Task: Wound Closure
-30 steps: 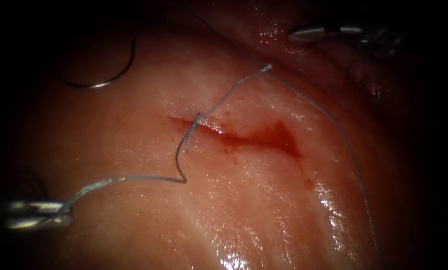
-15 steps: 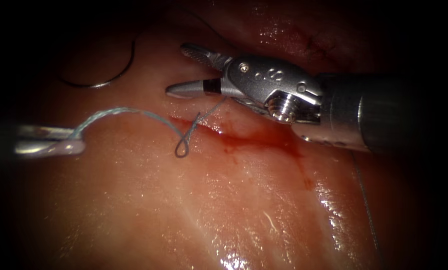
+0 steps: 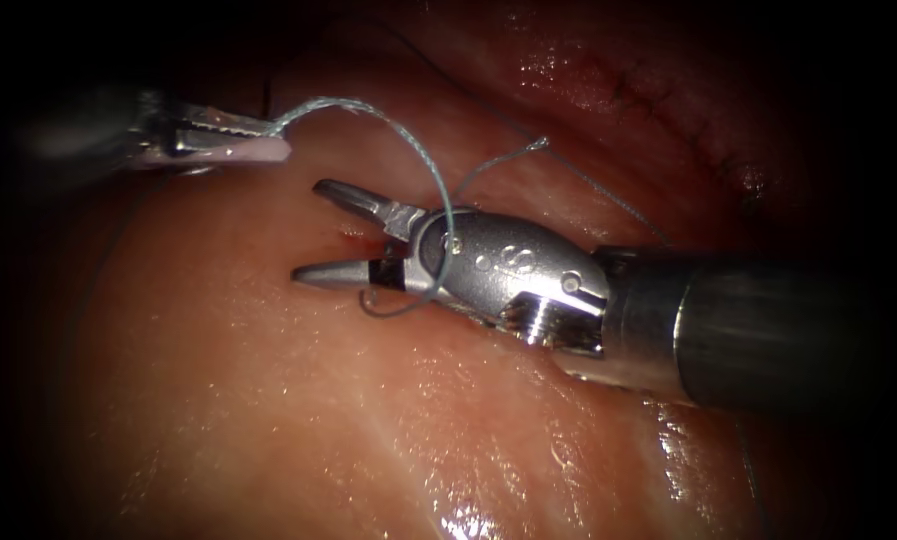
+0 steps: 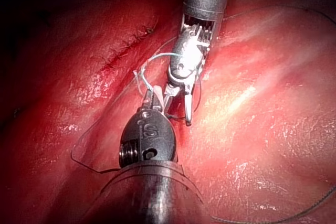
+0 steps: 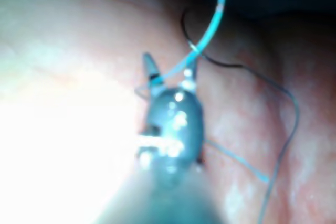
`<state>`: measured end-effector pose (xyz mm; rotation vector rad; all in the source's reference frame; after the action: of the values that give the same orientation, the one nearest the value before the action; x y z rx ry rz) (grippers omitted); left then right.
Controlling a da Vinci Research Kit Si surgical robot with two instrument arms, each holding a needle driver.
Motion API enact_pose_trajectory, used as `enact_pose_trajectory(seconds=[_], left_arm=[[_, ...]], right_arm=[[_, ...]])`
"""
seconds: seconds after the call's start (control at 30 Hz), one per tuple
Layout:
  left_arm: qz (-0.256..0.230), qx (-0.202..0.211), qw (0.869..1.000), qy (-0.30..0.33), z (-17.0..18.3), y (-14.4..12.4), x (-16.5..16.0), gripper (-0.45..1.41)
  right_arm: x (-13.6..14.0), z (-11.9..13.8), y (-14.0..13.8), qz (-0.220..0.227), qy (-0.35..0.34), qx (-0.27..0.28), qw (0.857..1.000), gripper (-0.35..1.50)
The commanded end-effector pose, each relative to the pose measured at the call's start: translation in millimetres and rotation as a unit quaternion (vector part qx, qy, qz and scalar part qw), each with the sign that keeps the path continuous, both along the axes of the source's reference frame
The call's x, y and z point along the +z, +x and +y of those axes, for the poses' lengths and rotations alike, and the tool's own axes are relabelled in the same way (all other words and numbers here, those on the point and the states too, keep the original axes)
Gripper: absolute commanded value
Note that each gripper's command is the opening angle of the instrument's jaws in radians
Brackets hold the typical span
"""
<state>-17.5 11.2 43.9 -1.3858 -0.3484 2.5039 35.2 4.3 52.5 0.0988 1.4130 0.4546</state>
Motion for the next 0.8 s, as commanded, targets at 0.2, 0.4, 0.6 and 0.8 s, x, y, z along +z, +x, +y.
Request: enact_pose_trajectory(seconds=[0.2, 0.4, 0.6, 0.8], left_arm=[[0.009, 0.027, 1.000, 0.008, -0.1, -2.1, 4.6, -0.45], [0.013, 0.049, 0.999, 0.013, 0.1, -3.9, 9.9, -0.45], [0.013, 0.053, 0.998, 0.015, -0.1, -4.8, 12.0, -0.45], [0.005, 0.059, 0.998, 0.015, -0.7, -6.1, 12.5, -0.45]], right_arm=[[-0.2, -1.3, -0.3, 0.022, -0.005, 0.010, 1.000, 0.41], [-1.5, -1.7, -2.1, 0.050, -0.014, 0.034, 0.998, 0.39], [-1.9, -1.6, -3.1, 0.066, -0.017, 0.051, 0.996, 0.37], [-2.1, -1.1, -3.7, 0.083, -0.026, 0.113, 0.990, 0.39]])
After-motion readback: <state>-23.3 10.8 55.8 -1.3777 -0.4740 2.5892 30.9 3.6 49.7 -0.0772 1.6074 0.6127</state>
